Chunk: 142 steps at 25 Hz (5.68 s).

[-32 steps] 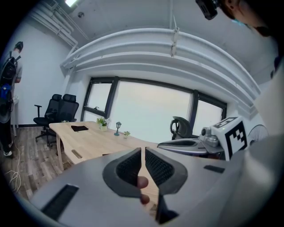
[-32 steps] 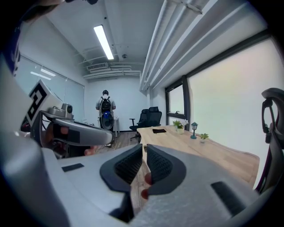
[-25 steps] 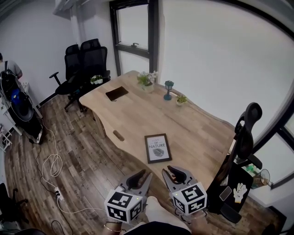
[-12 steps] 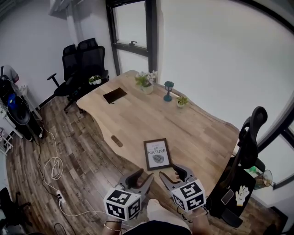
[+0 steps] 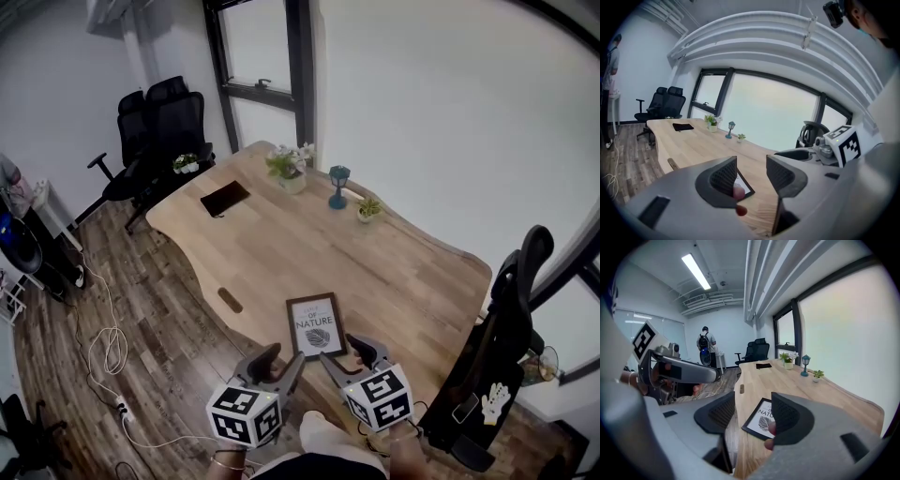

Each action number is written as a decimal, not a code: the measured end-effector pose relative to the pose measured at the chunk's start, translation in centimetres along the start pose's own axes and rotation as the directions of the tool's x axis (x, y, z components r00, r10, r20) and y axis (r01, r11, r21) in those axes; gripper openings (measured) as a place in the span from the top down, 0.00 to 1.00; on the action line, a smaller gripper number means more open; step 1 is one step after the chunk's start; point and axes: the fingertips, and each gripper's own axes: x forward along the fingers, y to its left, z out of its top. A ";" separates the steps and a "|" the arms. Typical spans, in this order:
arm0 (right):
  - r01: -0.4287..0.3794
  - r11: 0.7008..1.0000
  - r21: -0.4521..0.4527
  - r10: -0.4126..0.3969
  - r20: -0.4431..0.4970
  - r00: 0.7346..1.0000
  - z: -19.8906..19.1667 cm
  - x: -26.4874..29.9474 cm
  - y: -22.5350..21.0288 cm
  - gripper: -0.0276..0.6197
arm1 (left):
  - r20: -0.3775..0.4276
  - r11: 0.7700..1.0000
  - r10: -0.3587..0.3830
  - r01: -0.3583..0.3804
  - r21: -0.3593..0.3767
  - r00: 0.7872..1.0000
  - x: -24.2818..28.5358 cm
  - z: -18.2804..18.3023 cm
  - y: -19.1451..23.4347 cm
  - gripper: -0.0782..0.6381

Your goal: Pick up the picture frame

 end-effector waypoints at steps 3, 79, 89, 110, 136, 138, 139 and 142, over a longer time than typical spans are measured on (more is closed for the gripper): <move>0.002 1.000 0.012 -0.002 -0.005 1.000 0.0 1.1 -0.8 0.62 | -0.014 1.000 0.010 -0.010 0.002 1.000 1.3 0.0 0.7 0.63; 0.219 0.944 0.245 -0.097 -0.428 0.898 -16.1 17.6 -12.3 0.63 | -0.469 0.945 0.003 -0.156 -0.287 0.883 17.9 -18.0 13.9 0.62; 0.217 0.938 0.271 -0.076 -0.448 0.891 -17.2 17.9 -11.7 0.67 | -0.510 0.967 0.031 -0.156 -0.204 0.859 17.8 -17.6 14.0 0.62; 0.238 0.931 0.276 -0.097 -0.443 0.891 -17.4 17.3 -11.6 0.72 | -0.554 0.964 0.077 -0.203 -0.171 0.829 17.1 -18.2 14.2 0.76; 0.210 0.951 0.226 -0.132 -0.316 0.940 -13.8 14.7 -9.9 0.82 | -0.461 0.962 0.141 -0.231 -0.144 0.876 13.4 -15.7 13.5 0.78; 0.210 0.953 0.220 -0.138 -0.303 0.943 -13.5 14.4 -9.8 0.83 | -0.450 0.963 0.147 -0.232 -0.141 0.881 13.1 -15.3 13.3 0.79; 0.211 0.953 0.217 -0.142 -0.297 0.944 -13.3 14.2 -9.8 0.83 | -0.445 0.963 0.149 -0.232 -0.138 0.883 13.0 -15.2 13.2 0.79; 0.216 0.953 0.210 -0.152 -0.282 0.947 -12.9 13.8 -9.6 0.84 | -0.429 0.964 0.154 -0.230 -0.132 0.890 12.6 -14.7 13.0 0.79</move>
